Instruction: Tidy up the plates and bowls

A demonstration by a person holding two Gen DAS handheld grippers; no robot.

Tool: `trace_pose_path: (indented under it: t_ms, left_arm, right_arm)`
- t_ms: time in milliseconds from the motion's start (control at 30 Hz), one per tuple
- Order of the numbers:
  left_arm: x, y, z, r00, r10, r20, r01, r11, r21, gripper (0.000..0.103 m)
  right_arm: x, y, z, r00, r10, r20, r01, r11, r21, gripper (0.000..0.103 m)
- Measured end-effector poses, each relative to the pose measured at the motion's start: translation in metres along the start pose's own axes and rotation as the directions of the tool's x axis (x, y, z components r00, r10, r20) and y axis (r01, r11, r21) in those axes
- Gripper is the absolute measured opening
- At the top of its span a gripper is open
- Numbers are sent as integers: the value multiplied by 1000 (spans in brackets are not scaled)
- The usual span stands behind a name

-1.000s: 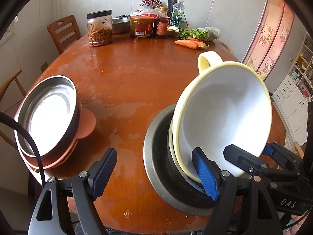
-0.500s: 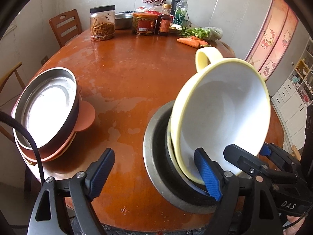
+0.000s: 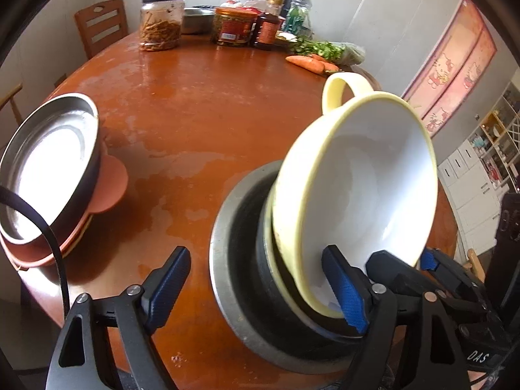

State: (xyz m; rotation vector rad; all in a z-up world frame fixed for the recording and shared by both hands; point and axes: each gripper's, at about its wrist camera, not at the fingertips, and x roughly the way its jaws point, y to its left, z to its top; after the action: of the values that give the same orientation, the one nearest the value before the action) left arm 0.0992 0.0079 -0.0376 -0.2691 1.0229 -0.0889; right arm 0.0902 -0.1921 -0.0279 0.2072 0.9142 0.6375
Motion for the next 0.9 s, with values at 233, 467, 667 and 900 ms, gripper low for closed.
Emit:
trace_pose_path:
  t_ms: [233,467,667,900]
  left_arm:
    - [-1,-7,2,1000,-19,11,19,1000,21,65]
    - [-2,-3,3,1000,-25,14,25,1000,13,65]
    - [-7,5,6,1000,-23,20,23,1000,5,65]
    - [-15,10,4,999,-25,35,25,1000,5,65]
  right_arm:
    - [2,1,3,999,33,-11,-32,999,21,61]
    - [1,6,3,1000,19,-4,-19,1000,6,60]
    - [4,15,6,1000,9,-14,-9,1000,-15,60]
    - [7,23,11,1000,11,-8,-12,999,-34,60]
